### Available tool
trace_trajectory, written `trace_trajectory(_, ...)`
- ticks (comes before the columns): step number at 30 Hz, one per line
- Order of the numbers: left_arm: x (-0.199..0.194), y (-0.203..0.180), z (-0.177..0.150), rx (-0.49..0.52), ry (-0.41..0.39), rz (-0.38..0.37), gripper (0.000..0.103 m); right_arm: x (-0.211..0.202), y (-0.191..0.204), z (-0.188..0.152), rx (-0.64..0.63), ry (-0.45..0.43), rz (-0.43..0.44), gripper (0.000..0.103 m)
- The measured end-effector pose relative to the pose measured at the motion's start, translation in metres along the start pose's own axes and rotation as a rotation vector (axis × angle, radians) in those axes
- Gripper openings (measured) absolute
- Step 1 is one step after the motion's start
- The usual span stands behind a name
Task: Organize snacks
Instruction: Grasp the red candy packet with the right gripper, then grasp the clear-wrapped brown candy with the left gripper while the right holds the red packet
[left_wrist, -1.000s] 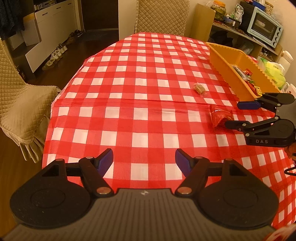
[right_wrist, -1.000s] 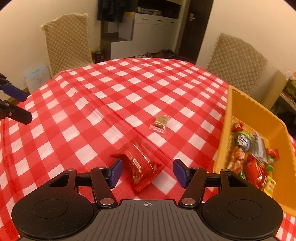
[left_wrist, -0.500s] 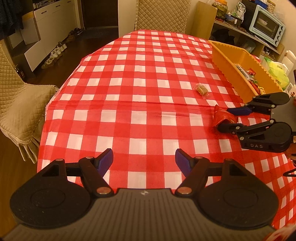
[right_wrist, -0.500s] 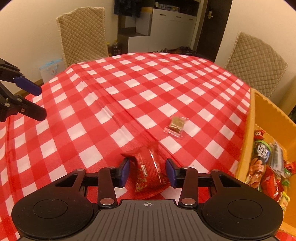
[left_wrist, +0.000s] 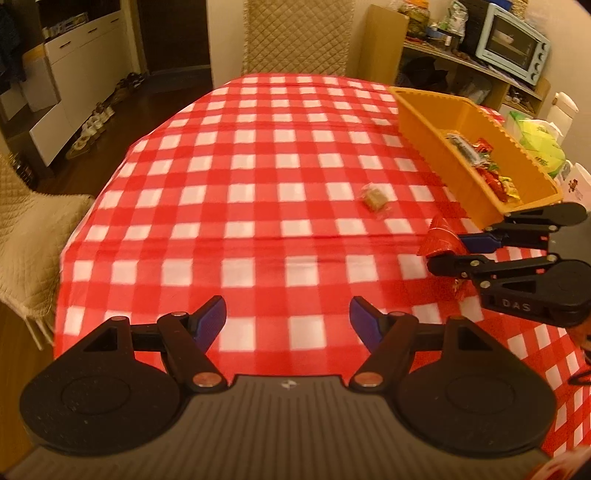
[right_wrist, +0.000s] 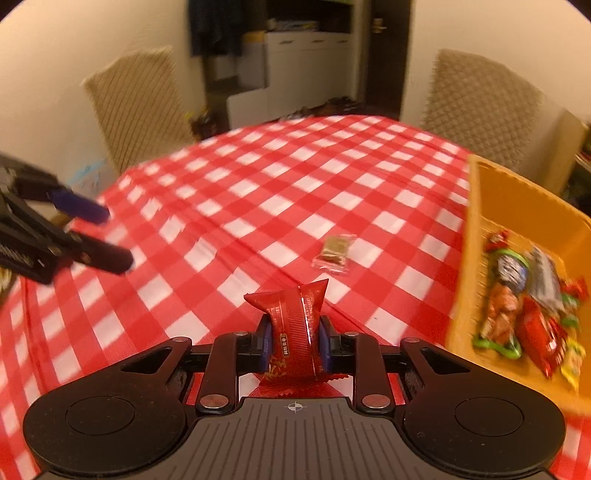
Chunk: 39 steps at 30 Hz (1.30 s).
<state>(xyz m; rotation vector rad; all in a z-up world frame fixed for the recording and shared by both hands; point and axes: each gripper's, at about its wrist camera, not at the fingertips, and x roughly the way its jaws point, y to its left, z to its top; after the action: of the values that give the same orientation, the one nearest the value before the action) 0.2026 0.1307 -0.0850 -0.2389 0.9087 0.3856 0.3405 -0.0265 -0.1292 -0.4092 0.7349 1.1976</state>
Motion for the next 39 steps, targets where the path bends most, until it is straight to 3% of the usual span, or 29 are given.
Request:
trace_trajectory(9, 0.029, -0.041, 0.031, 0.091, -0.041, -0.095, 0.061, -0.077, -0.029, -0.017, 0.256, -0.129, -0.071, 0.025)
trace_trajectory(22, 0.095, -0.075, 0.072, 0.118, -0.021, -0.13, 0.042, -0.169, -0.096, -0.079, 0.564, -0.159, -0.339, 0.025)
trace_trajectory(29, 0.121, -0.08, 0.082, 0.12, 0.012, -0.107, 0.041, -0.196, -0.115, -0.103, 0.659, -0.15, -0.441, 0.025)
trace_trajectory(39, 0.131, -0.087, 0.087, 0.139, 0.007, -0.099, 0.026, -0.2, -0.121, -0.111, 0.719, -0.15, -0.453, 0.026)
